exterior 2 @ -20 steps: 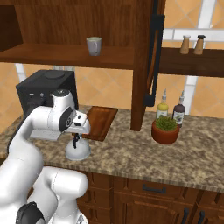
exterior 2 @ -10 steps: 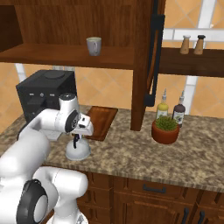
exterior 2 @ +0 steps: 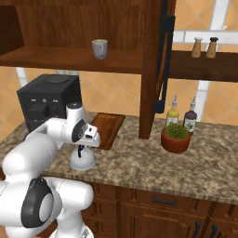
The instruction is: Pick the kettle from the counter and place it on the tray. Then pick the mug from the cabinet and place it on the tray. Then close the cabinet doors.
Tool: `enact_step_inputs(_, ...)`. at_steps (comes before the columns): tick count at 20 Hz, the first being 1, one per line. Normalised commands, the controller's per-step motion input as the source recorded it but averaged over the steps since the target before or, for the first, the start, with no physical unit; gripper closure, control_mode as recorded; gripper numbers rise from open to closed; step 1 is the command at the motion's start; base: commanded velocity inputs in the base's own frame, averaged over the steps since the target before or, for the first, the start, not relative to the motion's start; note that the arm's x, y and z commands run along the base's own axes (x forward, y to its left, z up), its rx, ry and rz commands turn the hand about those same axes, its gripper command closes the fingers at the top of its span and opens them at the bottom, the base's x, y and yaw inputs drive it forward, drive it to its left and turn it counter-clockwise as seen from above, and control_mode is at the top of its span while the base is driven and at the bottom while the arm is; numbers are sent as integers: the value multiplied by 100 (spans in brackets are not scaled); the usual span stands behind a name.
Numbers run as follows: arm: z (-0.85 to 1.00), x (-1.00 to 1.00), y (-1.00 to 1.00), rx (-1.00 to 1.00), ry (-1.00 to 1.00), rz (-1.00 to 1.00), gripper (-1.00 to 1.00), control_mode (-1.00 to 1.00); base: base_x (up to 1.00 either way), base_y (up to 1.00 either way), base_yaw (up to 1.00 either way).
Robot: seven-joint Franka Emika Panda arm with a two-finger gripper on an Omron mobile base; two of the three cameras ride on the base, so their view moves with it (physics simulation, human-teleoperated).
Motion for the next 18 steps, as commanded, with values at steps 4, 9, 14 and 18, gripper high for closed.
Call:
enact_step_inputs(4,-21,5,0,0,1,0,-100,-100,0,0,0)
enact_step_inputs(9,0,0,0,0,0,0,-100,-100,0,0,0)
enact_step_inputs(14,0,0,0,0,1,0,100,-100,0,0,0)
enact_step_inputs(18,1,0,0,0,-3,0,100,-100,0,0,0)
